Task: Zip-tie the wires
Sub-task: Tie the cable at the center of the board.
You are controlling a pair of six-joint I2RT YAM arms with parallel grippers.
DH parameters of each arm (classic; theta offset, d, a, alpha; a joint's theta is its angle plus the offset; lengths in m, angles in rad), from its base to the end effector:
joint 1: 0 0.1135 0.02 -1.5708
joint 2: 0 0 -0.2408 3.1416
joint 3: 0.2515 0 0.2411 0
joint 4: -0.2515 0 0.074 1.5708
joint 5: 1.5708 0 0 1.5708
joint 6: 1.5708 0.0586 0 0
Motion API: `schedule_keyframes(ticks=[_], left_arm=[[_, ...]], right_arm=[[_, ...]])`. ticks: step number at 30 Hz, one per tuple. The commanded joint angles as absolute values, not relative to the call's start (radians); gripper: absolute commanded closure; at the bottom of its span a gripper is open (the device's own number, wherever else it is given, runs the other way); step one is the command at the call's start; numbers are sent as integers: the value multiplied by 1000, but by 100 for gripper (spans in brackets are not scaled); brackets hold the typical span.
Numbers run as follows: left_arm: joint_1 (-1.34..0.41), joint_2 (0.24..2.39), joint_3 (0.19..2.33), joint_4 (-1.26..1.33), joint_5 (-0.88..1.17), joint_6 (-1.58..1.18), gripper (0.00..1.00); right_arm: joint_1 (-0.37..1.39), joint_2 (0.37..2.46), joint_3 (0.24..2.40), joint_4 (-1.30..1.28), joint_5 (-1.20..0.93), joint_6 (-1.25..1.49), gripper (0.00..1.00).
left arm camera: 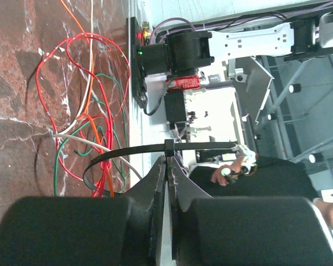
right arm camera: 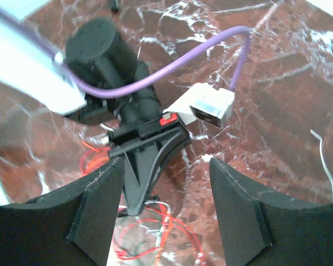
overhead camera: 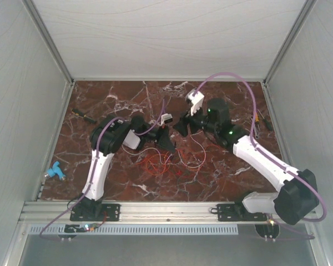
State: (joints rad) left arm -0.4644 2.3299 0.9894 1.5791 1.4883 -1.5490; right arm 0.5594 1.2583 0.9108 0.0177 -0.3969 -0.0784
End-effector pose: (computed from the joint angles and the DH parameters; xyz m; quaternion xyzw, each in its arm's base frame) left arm 0.3083 -0.2197 0.0932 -0.2215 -0.6642 0.7126 0.0445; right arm 0.2483 0.1822 0.2781 -0.3589 0.7215 0.2916 0.5154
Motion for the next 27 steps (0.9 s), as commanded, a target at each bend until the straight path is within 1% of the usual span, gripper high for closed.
schedule_keyframes(ticks=[1,5,7,8,9,11,13,15,17,19,23,24,27], left_arm=[[-462,2278,958,1829,1402,-1356,100],[-463,2307,943,1828,1347,-1285,100],[-467,2309,930,1829,1308,-1243,100],[-469,2311,925,1827,1293,-1226,100],[-472,2314,923,1826,1280,-1209,100],[-473,2315,915,1814,1249,-1175,100],[-475,2307,904,1747,1215,-1103,100],[-478,2280,882,1622,1162,-969,100],[-486,2233,870,1437,1124,-805,100],[-495,2206,863,1333,1099,-708,100],[-498,2205,833,1346,1068,-682,100],[-501,2202,824,1347,1058,-670,100],[-512,2188,798,1341,1026,-630,100]], right_arm=[[561,1268,1110,-362,-193,351,40],[558,1356,1300,-685,-119,748,42],[547,1424,1356,-800,-188,882,47],[548,1459,1376,-823,-233,912,48],[553,1489,1393,-835,-266,938,49],[573,1545,1434,-876,-267,983,48],[587,1594,1468,-898,-271,997,46],[587,1632,1495,-919,-273,1007,46],[587,1652,1506,-931,-253,1019,45],[586,1665,1514,-930,-228,1027,45],[574,1694,1520,-981,-138,1057,45],[569,1707,1519,-994,-137,1059,47],[562,1743,1514,-1012,-156,1061,56]])
